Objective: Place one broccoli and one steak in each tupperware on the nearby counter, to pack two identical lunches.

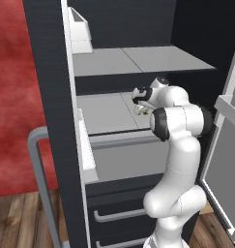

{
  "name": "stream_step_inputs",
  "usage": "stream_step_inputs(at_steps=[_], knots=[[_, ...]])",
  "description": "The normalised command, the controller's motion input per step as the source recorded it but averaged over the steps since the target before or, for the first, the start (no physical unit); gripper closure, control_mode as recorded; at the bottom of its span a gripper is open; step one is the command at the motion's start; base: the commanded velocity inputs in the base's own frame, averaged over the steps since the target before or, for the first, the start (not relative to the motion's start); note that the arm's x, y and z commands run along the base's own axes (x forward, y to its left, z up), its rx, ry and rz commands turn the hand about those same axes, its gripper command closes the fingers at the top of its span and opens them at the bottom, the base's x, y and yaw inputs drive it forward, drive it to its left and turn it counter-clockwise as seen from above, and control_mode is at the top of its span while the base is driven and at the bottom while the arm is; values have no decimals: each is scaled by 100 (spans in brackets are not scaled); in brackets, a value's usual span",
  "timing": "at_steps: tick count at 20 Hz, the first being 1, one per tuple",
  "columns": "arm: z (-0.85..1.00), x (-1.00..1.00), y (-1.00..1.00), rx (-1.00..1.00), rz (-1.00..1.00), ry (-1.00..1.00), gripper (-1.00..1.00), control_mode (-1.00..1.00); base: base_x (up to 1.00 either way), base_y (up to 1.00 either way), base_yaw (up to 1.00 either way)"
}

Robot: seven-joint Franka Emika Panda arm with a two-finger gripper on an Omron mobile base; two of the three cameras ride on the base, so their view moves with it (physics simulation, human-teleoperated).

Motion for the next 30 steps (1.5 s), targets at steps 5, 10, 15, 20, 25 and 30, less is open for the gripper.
stream_step_inputs(at_steps=[5,10,15,20,25,30], knots=[[-84,-26,44,-8,0,-6,100,-100,0,0,0],[-65,-90,27,-5,0,-36,100,-100,0,0,0],[14,-100,4,0,0,-4,100,-100,0,0,0],[83,-100,0,-4,4,15,100,-100,0,0,0],[100,-100,2,-9,5,27,100,-100,0,0,0],[82,-100,29,-10,8,19,100,-100,0,0,0]])
